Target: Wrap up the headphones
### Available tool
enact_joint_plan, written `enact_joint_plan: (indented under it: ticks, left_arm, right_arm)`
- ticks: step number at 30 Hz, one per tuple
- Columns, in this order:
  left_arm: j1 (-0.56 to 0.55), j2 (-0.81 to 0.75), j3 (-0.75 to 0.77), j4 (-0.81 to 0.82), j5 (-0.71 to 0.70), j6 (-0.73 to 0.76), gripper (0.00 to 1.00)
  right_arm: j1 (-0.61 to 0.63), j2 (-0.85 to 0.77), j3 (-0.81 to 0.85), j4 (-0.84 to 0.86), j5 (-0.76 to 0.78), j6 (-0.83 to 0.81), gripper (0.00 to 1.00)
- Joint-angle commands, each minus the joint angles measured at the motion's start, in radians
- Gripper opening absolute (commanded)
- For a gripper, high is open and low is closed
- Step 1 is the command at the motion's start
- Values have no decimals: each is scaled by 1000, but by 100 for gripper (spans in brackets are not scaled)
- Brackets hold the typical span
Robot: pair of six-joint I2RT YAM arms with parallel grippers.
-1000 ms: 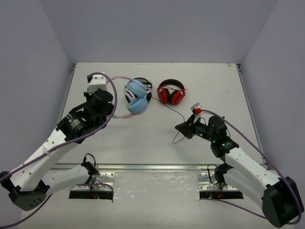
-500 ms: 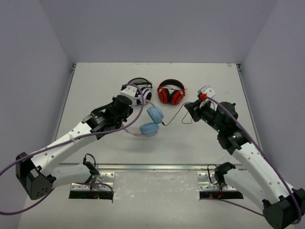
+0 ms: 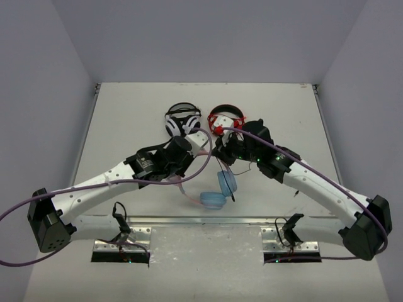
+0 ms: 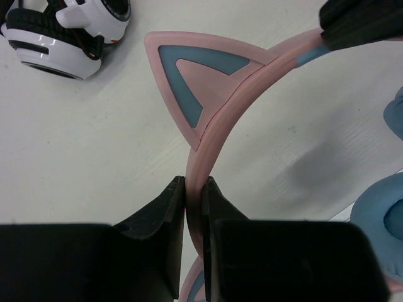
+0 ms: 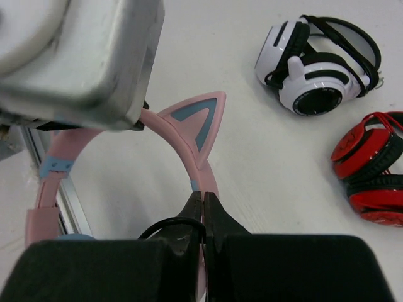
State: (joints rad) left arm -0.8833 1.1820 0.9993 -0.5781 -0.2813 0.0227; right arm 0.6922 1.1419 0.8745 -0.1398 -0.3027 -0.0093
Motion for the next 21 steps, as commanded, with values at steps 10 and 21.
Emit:
enact_joint_plan:
  ticks: [10, 21]
  left_arm:
    - [-29, -81, -4, 75, 16, 2, 0]
    - [-29, -96, -5, 92, 100, 5, 0]
  right_arm:
    - [78, 133, 150, -93, 559, 98, 1]
    - [78, 197, 237, -165, 505, 114, 1]
